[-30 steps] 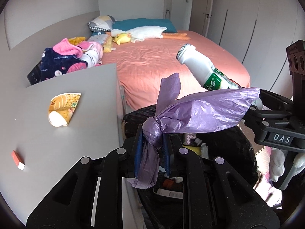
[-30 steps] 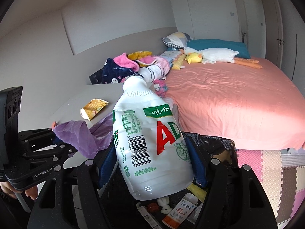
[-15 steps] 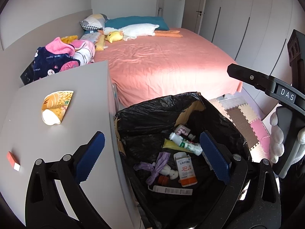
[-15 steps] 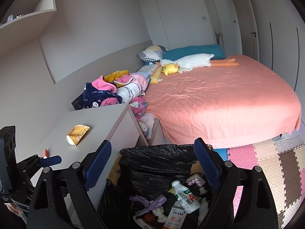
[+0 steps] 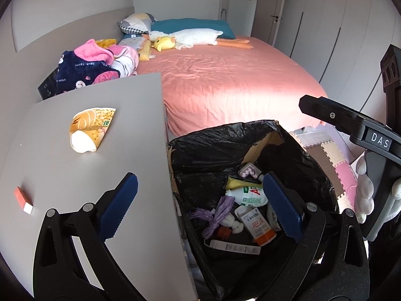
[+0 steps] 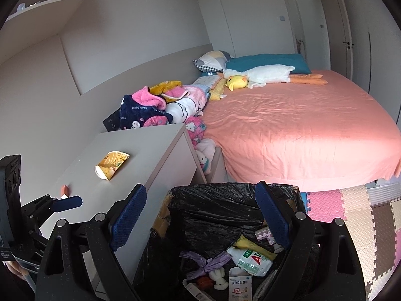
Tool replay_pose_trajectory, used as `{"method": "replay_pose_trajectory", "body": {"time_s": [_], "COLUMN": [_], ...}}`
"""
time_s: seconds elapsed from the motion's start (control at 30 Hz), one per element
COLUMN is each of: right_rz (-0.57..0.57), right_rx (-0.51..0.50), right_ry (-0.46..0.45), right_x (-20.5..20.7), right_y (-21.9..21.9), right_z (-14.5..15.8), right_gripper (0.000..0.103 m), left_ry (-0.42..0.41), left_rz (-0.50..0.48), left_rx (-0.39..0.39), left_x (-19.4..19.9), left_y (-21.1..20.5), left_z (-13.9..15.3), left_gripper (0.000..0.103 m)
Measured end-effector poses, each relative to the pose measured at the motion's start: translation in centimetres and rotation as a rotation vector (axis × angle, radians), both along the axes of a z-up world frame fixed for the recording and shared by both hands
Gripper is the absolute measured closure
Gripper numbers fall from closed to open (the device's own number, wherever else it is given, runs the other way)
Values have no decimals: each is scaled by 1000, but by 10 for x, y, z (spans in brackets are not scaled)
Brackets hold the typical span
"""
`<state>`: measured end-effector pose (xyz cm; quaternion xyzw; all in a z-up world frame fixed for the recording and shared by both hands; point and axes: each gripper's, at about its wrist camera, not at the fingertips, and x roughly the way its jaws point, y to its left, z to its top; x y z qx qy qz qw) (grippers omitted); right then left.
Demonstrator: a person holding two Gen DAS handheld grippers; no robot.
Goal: Collect trash
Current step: 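Move the left gripper to the pink eraser while the right gripper approaches the yellow snack bag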
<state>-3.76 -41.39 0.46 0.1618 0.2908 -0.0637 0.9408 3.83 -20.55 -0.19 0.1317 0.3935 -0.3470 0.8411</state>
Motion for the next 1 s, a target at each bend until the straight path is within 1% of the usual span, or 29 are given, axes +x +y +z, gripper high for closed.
{"method": "replay_pose_trajectory", "body": {"time_s": [0.2, 0.43, 1.0], "right_rz": [42, 94, 243], "right_rx": [-5, -17, -15], "right_ry": [17, 44, 100], "right_x": [14, 36, 106], "right_y": [18, 43, 122], "right_z": [-5, -13, -23], "right_gripper": [15, 15, 13], "left_ry": [0, 6, 47], "left_rz": [64, 164, 336], "left_rx": [6, 19, 26], "left_x": [13, 30, 69], "left_y": [22, 51, 120], "left_z": [-2, -7, -22], "left_gripper": [7, 7, 7]}}
